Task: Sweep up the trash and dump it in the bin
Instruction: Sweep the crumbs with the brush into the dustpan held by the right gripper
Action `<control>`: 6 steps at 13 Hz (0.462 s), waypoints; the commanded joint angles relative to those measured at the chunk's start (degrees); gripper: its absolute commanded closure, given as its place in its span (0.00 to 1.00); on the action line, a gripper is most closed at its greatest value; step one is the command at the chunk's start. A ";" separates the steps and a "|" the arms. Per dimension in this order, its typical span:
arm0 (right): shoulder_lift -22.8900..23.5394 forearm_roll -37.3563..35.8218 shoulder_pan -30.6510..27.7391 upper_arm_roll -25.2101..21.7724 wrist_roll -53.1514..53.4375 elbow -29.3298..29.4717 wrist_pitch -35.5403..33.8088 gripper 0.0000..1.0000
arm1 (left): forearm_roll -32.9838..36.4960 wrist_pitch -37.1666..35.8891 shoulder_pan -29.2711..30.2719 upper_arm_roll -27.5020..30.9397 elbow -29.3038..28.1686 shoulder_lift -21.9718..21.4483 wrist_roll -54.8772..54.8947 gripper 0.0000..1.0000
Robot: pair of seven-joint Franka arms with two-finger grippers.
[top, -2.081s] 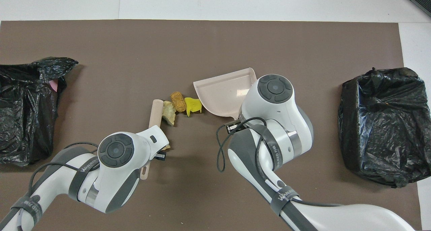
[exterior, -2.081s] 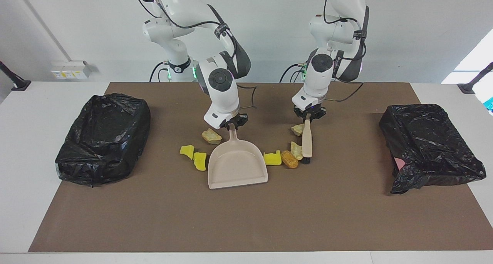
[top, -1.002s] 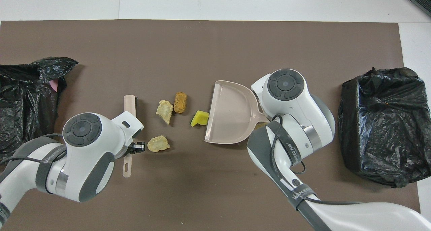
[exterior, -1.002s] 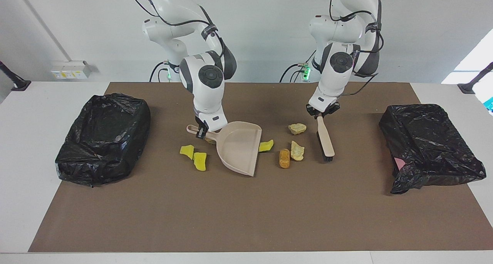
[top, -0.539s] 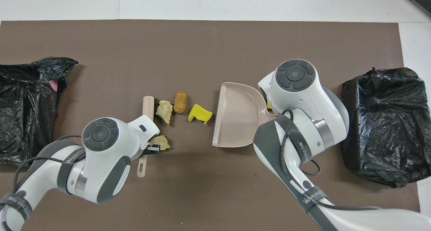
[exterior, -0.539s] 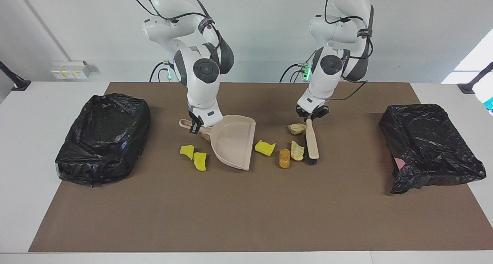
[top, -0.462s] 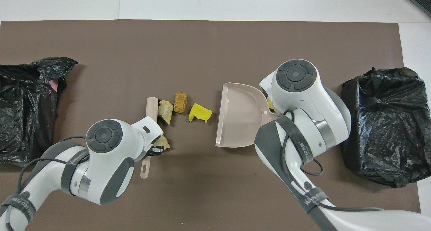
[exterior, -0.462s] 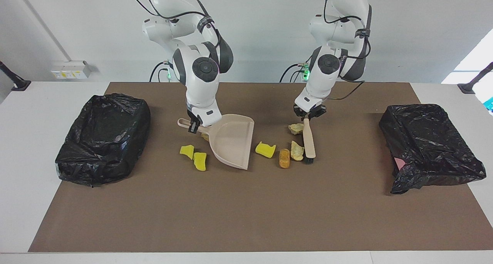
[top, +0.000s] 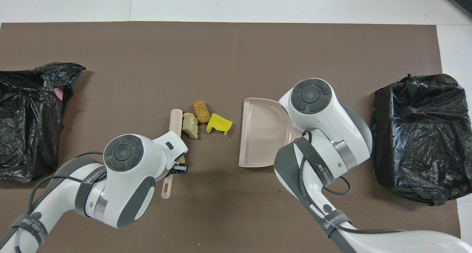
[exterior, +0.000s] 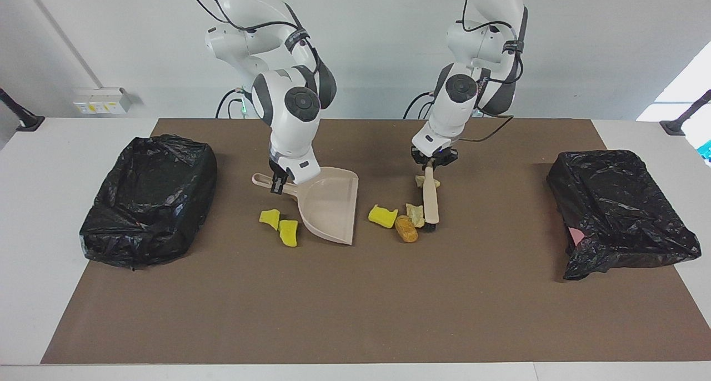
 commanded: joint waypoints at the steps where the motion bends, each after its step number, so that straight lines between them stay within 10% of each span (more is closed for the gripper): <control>1: 1.48 -0.28 3.60 0.41 7.49 -1.18 3.63 1.00 | -1.05 3.96 -0.40 0.39 0.48 2.70 0.54 1.00; 6: 1.57 6.48 6.08 0.59 11.21 -1.27 5.93 1.00 | -2.10 4.86 -3.90 -1.01 4.17 4.74 0.89 1.00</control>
